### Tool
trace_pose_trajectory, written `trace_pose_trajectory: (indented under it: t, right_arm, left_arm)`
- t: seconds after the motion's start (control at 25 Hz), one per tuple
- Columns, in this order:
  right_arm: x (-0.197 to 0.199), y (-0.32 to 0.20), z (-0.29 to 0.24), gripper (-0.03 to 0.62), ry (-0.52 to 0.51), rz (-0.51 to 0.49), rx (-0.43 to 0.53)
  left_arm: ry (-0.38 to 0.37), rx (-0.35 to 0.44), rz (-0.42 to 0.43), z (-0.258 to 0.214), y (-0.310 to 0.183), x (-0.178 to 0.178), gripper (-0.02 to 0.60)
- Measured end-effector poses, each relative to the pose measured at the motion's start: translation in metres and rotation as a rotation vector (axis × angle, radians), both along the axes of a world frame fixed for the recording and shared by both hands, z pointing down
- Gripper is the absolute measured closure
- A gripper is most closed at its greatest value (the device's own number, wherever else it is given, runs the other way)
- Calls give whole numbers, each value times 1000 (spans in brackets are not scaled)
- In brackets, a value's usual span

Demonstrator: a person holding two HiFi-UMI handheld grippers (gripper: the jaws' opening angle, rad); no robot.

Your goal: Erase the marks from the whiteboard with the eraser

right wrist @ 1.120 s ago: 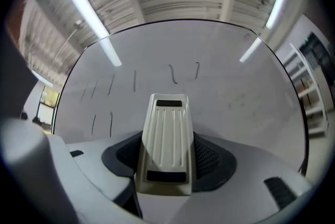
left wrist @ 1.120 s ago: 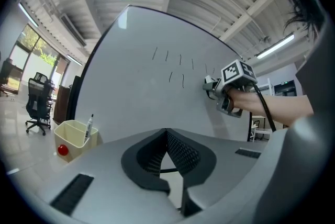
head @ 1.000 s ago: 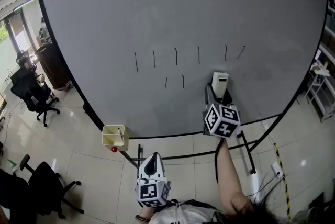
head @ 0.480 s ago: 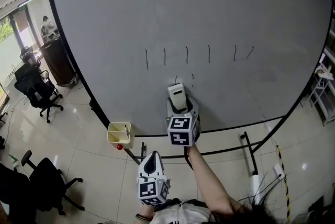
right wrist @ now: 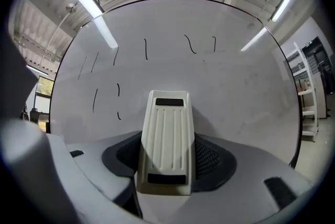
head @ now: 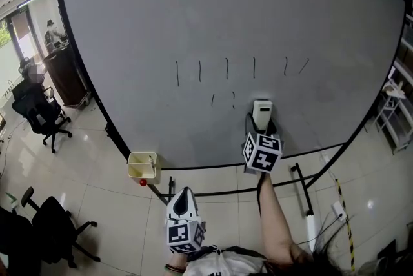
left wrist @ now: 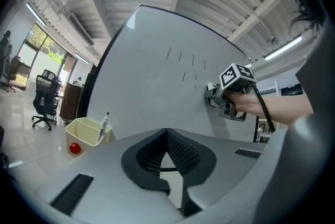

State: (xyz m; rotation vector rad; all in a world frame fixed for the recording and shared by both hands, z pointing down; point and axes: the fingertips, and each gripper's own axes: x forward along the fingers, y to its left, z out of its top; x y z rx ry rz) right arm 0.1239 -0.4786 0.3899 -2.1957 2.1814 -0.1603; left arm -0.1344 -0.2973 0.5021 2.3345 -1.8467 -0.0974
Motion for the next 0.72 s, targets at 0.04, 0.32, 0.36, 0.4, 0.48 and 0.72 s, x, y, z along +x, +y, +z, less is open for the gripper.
trace_pose_trajectory:
  t: [0.04, 0.32, 0.36, 0.4, 0.48, 0.72]
  right_arm:
    - [-5, -1, 1, 315, 0, 0, -3]
    - [-124, -3, 6, 315, 139, -181, -45]
    - [-139, -3, 9, 316, 160, -205, -52]
    - [-149, -4, 13, 315, 175, -225, -59]
    - [-155, -3, 13, 316, 193, -253, -66]
    - [-48, 14, -24, 316, 38, -104, -33]
  left_arm:
    - [-3, -2, 7, 0, 0, 2, 588]
    - [-7, -9, 3, 0, 1, 2, 588]
    - [-7, -10, -1, 0, 1, 1, 588]
    - [-8, -11, -4, 0, 1, 1, 588]
    - [-10, -11, -7, -1, 0, 0, 588]
    - [-6, -11, 6, 0, 0, 4, 588]
